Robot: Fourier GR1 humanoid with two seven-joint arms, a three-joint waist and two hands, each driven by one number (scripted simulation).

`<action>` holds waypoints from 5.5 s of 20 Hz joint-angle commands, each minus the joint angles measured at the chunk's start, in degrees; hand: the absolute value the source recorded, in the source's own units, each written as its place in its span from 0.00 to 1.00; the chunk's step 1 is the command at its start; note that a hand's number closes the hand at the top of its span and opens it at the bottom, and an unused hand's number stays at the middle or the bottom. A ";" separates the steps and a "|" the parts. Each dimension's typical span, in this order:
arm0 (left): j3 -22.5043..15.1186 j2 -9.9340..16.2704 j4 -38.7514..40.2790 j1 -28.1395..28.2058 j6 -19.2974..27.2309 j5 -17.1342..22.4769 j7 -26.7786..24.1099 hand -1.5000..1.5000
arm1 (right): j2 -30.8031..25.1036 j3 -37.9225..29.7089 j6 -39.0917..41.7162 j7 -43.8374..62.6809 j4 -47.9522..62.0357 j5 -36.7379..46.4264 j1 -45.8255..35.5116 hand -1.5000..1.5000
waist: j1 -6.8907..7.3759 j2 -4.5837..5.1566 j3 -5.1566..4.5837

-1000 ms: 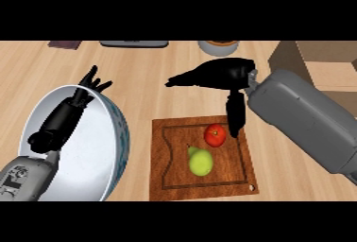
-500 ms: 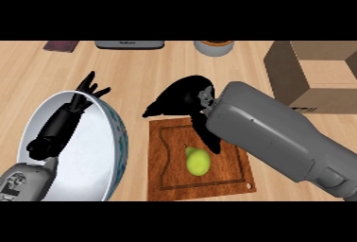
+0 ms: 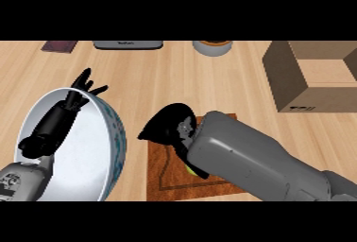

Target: Pick the pear from the cutting board and place it in the cardboard box

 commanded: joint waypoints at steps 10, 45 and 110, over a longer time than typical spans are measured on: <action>1.54 -3.57 0.92 -0.92 -2.25 -2.75 0.16 0.50 | 3.54 2.89 -0.99 -0.25 -1.68 14.48 8.94 0.00 | 0.47 0.26 0.03; 9.31 -8.04 1.03 1.20 -8.63 -8.11 -0.72 0.50 | 5.77 -2.12 -3.23 -21.64 11.33 45.00 18.73 0.00 | 0.16 0.17 0.01; 7.66 -11.02 0.96 -3.54 -11.25 -10.90 0.33 0.50 | -43.08 -35.75 -38.98 -80.38 45.97 29.08 8.50 1.00 | 5.25 2.11 0.24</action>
